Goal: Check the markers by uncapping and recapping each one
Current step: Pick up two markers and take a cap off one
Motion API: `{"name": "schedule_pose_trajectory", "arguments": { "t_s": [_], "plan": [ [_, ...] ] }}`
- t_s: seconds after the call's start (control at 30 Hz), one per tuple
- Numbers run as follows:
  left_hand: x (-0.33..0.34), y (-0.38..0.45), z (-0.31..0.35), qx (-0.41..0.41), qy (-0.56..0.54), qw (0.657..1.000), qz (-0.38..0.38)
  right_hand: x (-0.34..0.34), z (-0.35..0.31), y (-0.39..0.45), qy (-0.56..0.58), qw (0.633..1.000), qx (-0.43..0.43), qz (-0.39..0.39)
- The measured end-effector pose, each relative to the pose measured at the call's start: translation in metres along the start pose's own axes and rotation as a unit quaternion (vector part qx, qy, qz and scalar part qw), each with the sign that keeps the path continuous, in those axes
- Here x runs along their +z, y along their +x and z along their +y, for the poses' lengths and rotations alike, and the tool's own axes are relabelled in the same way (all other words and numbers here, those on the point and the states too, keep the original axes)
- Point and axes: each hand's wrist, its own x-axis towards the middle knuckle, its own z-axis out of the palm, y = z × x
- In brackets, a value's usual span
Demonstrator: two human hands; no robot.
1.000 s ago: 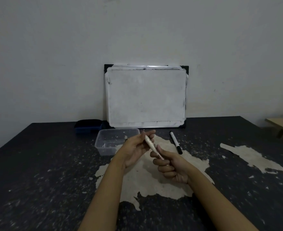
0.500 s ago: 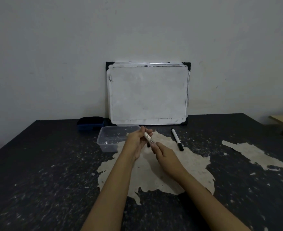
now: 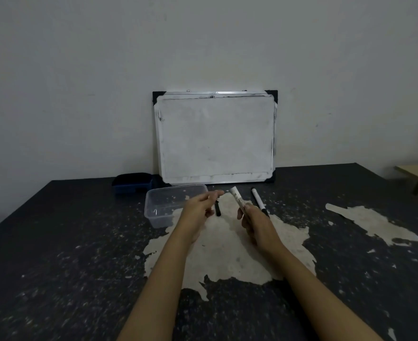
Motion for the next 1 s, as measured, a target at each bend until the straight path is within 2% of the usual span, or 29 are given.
{"name": "schedule_pose_trajectory", "arguments": {
  "t_s": [0.1, 0.2, 0.37, 0.5, 0.63, 0.83, 1.0],
  "plan": [
    [0.004, -0.005, 0.005, 0.025, 0.064, 0.997, -0.039, -0.002, 0.004, 0.002, 0.003, 1.000, -0.016, 0.013],
    [0.008, -0.006, 0.006, 0.044, 0.120, 0.991, -0.048, -0.005, 0.004, 0.004, 0.025, 0.999, -0.009, 0.031],
    [0.016, -0.008, -0.013, 0.019, 0.174, 0.981, -0.090, -0.009, 0.009, 0.008, 0.067, 0.996, 0.016, 0.049],
    [0.027, -0.012, -0.038, 0.006, 0.183, 0.981, -0.060, -0.008, 0.008, 0.007, 0.079, 0.996, 0.010, 0.047],
    [0.029, -0.015, -0.052, 0.062, 0.240, 0.969, -0.009, -0.009, 0.007, 0.006, 0.061, 0.997, 0.009, 0.050],
    [0.028, -0.016, -0.050, 0.109, 0.321, 0.941, 0.000, -0.012, 0.005, 0.004, 0.055, 0.998, -0.008, 0.041],
    [0.026, -0.013, -0.053, 0.095, 0.285, 0.954, -0.010, -0.013, -0.003, 0.001, 0.127, 0.991, -0.010, 0.025]
  ]
}}
